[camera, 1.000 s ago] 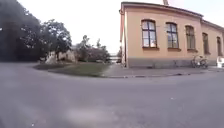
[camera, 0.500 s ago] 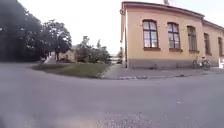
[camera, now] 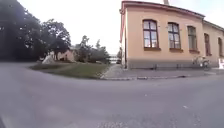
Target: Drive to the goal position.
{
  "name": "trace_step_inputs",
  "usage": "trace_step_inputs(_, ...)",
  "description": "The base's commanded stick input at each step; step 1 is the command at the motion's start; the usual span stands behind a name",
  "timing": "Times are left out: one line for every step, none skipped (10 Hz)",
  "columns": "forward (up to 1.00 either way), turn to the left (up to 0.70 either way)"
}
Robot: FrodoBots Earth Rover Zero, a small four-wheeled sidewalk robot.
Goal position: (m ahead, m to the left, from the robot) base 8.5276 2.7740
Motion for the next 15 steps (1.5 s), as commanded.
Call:
trace_step_inputs(0.44, 0.02)
trace_step_inputs(0.44, 0.02)
trace_step_inputs(0.44, 0.02)
trace_step_inputs(0.44, 0.02)
trace_step_inputs(0.44, 0.02)
trace_step_inputs(0.44, 0.02)
trace_step_inputs(0.44, 0.02)
trace_step_inputs(0.44, 0.02)
trace_step_inputs(0.44, 0.02)
trace_step_inputs(0.44, 0.02)
trace_step_inputs(0.44, 0.02)
trace_step_inputs(0.44, 0.02)
trace_step_inputs(0.44, 0.02)
trace_step_inputs(0.44, 0.02)
trace_step_inputs(0.44, 0.02)
